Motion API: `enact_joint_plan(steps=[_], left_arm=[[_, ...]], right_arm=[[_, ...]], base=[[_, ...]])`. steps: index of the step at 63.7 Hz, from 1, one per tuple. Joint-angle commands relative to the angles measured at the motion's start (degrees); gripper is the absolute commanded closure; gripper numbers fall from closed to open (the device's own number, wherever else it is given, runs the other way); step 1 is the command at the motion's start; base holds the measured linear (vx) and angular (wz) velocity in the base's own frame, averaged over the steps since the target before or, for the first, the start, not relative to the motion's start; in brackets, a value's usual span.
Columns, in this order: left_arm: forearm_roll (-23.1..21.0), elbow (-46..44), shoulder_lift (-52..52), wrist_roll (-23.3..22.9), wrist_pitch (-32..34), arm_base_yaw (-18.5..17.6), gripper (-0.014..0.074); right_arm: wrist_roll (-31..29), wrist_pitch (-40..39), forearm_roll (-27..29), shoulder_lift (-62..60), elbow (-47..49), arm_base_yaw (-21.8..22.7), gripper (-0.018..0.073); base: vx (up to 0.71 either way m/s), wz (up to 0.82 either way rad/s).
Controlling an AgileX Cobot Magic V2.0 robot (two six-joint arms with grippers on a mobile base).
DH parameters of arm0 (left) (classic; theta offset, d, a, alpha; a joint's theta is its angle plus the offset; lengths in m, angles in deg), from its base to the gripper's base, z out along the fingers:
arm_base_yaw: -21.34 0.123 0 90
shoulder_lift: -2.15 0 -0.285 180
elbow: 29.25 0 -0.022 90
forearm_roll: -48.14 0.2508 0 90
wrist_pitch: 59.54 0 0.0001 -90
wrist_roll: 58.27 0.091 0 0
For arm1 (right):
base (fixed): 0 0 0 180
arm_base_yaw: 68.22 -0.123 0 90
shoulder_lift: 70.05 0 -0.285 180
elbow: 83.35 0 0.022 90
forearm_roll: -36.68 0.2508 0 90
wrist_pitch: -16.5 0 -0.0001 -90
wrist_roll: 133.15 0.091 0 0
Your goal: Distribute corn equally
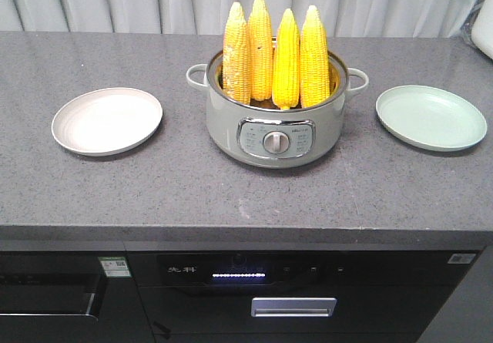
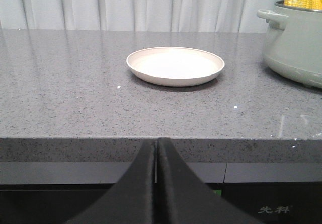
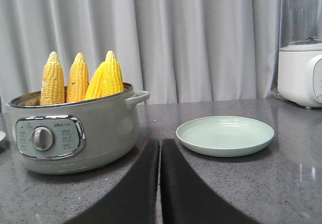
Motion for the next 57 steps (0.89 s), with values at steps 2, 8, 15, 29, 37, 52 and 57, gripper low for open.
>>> enact_joint_plan(steps=[2, 8, 15, 29, 37, 52, 57], left_arm=[[-0.11, 0.87, 0.96, -0.38, 4.44, -0.19, 0.0603], [-0.11, 0.87, 0.96, -0.38, 4.44, -0.19, 0.0603], [-0.11, 0.87, 0.96, -0.38, 4.44, -0.19, 0.0603], [-0.11, 0.87, 0.96, -0.38, 4.44, -0.19, 0.0603], [-0.11, 0.87, 0.96, -0.38, 4.44, -0.19, 0.0603], [-0.11, 0.87, 0.96, -0.38, 4.44, -0.19, 0.0603], [-0.11, 0.87, 0.96, -0.38, 4.44, -0.19, 0.0603]], right_arm=[[-0.63, -3.89, -0.45, -0.18, -0.42, 0.34, 0.0562], [-0.63, -3.89, -0.45, -0.18, -0.42, 0.34, 0.0562], [-0.63, -3.89, -0.45, -0.18, -0.42, 0.34, 0.0562], [-0.63, -3.89, -0.45, -0.18, -0.42, 0.34, 0.0562], [-0.63, -3.89, -0.45, -0.18, -0.42, 0.34, 0.0562], [-0.63, -3.89, -0.45, -0.18, -0.42, 0.34, 0.0562], [-0.63, -3.89, -0.45, -0.18, -0.42, 0.34, 0.0562]], base=[[0.06, 0.0], [0.06, 0.0], [0.06, 0.0], [0.05, 0.0], [0.05, 0.0], [0.05, 0.01], [0.04, 0.0]])
